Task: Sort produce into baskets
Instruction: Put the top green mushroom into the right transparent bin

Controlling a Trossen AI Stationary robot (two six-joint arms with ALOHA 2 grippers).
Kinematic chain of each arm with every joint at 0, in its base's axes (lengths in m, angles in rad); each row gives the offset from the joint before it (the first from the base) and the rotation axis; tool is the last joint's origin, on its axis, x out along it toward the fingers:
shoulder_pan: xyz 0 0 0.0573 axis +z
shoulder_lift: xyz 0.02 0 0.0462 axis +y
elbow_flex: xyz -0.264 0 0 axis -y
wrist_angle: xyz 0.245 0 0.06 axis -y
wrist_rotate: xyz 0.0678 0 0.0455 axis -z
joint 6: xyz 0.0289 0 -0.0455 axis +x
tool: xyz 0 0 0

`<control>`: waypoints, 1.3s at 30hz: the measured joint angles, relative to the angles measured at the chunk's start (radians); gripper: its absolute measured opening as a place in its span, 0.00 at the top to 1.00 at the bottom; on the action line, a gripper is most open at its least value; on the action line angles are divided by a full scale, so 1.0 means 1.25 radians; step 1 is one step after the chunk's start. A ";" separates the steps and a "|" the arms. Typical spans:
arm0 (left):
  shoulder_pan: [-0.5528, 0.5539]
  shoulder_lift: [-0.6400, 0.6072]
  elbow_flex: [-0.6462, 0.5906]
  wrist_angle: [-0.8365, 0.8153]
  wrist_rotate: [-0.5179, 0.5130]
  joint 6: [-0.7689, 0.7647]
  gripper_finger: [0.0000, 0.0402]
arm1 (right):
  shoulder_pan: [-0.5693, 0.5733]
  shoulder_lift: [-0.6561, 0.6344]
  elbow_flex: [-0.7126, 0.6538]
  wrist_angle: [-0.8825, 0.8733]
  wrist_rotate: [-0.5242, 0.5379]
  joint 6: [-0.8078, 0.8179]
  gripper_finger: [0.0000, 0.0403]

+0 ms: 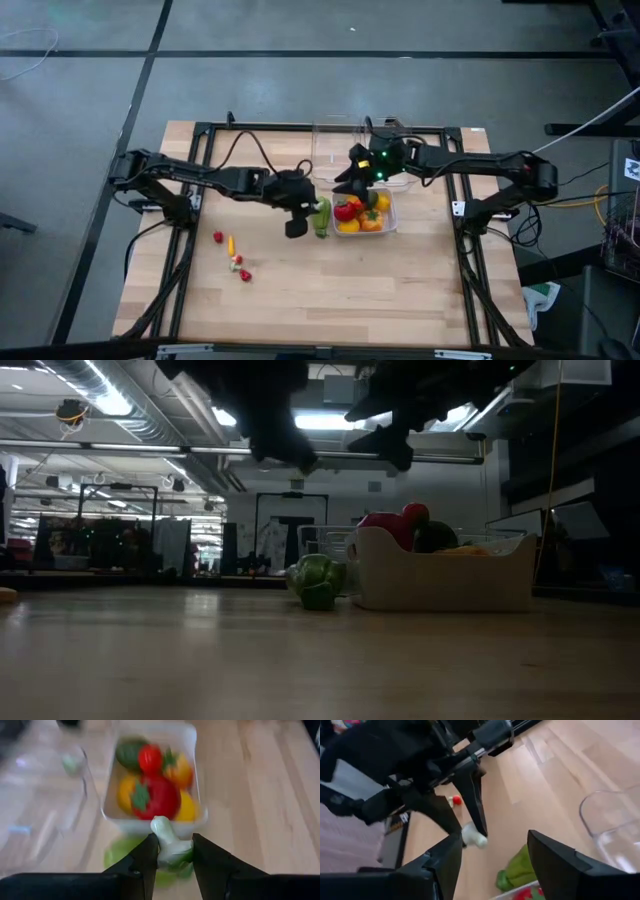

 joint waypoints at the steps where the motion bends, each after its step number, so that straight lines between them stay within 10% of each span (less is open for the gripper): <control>1: 0.004 0.000 0.001 0.022 0.000 0.002 0.73 | 0.000 0.003 0.000 0.009 -0.001 0.022 0.45; 28: 0.040 0.000 0.002 0.216 -0.007 0.103 0.73 | 0.000 0.004 0.000 0.014 -0.056 0.233 0.45; 39: 0.040 0.000 0.002 0.215 -0.008 0.105 0.73 | 0.000 0.004 0.000 0.014 -0.056 0.233 0.67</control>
